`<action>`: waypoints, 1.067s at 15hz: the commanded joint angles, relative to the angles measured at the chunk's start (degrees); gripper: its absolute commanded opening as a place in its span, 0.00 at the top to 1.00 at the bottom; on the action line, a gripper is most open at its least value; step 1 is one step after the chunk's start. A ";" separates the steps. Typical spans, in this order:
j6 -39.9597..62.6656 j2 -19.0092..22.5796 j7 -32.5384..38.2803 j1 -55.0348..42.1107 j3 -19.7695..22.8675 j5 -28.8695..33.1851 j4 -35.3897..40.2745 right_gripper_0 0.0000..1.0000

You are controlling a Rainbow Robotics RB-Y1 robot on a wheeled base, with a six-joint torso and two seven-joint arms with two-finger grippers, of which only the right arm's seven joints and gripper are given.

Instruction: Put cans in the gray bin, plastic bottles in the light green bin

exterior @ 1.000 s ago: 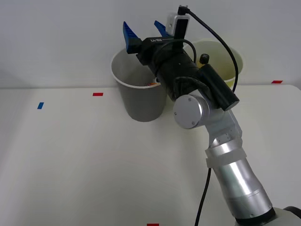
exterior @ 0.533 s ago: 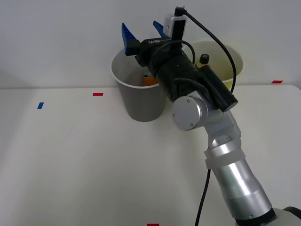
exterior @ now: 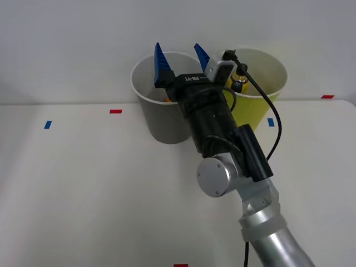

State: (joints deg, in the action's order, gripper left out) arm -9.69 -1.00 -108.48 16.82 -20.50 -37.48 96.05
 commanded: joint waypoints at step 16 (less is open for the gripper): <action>-10.96 15.77 0.02 -35.63 -3.67 16.74 13.29 0.06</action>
State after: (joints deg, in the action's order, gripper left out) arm -20.43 13.98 -108.50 -17.54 -24.22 -21.88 109.34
